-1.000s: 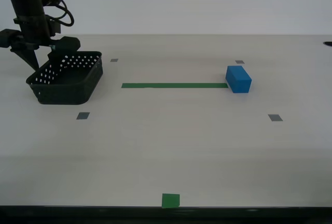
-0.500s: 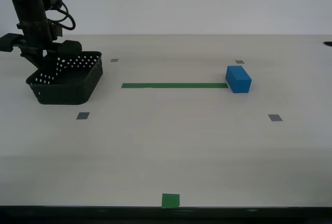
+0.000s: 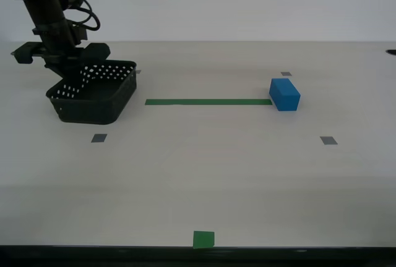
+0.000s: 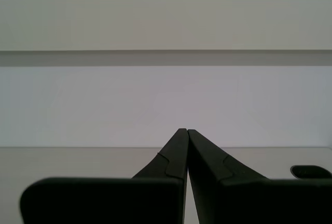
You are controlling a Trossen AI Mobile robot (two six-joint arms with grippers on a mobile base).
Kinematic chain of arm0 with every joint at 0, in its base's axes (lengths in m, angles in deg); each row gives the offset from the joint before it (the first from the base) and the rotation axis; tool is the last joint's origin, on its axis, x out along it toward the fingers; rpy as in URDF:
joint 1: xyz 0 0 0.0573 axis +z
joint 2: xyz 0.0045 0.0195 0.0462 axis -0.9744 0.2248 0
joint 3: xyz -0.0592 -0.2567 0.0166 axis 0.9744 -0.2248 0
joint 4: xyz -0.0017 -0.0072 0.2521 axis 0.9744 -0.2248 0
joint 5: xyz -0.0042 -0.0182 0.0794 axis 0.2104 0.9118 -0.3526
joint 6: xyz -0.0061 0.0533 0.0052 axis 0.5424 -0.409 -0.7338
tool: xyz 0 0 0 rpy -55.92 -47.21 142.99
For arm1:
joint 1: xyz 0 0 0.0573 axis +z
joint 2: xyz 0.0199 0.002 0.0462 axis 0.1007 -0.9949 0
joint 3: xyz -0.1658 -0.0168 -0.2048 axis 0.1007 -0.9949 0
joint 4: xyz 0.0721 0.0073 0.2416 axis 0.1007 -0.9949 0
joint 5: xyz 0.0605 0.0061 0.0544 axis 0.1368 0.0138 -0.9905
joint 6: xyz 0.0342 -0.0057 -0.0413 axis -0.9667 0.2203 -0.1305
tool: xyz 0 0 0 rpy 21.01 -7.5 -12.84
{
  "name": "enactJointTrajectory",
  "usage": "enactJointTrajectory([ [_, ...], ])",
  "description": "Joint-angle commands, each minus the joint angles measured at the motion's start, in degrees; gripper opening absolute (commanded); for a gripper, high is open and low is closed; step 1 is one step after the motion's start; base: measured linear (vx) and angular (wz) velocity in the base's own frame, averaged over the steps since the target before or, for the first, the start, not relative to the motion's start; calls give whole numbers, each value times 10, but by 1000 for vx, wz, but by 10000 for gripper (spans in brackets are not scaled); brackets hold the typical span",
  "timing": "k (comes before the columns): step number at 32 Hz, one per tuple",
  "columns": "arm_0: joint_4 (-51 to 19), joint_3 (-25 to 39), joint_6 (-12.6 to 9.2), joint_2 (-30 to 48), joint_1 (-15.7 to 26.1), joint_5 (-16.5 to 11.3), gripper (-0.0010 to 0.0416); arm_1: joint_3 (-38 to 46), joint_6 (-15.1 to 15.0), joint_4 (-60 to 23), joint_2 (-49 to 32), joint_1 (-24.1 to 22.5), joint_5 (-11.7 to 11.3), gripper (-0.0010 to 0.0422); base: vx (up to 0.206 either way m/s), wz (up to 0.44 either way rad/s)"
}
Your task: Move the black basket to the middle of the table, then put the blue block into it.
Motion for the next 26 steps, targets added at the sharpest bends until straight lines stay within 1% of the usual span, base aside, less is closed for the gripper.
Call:
enactJointTrajectory([
  [1,1,0,-1,0,0,0,1,0,-1,-2,0,-22,3,-2,0,0],
  [3,1,0,-1,0,0,0,1,4,-1,-8,0,-45,6,-2,0,0],
  [5,1,0,-1,0,0,0,1,15,1,-11,0,-77,24,-2,0,0],
  [6,1,0,-1,0,0,0,1,20,4,-12,0,-84,29,-2,0,0],
  [7,1,0,-2,0,1,0,0,33,9,-15,0,-101,44,-2,0,0],
  [8,1,0,-2,0,1,0,1,39,12,-16,0,-108,51,-2,0,0],
  [9,0,0,-2,0,1,0,1,58,20,-19,0,-124,62,-2,0,0],
  [15,-6,0,-1,0,1,0,1,130,30,-45,0,-174,64,-2,0,0],
  [17,-12,0,-1,0,1,0,0,146,36,-46,0,-189,79,-2,0,0],
  [18,-15,0,-1,0,1,0,1,156,40,-47,0,-200,91,-2,0,0],
  [21,-14,0,-2,0,1,0,0,169,46,-44,0,-235,90,-2,0,0],
  [26,-14,0,-2,0,1,0,1,171,56,-41,-30,-255,90,-2,0,0],
])
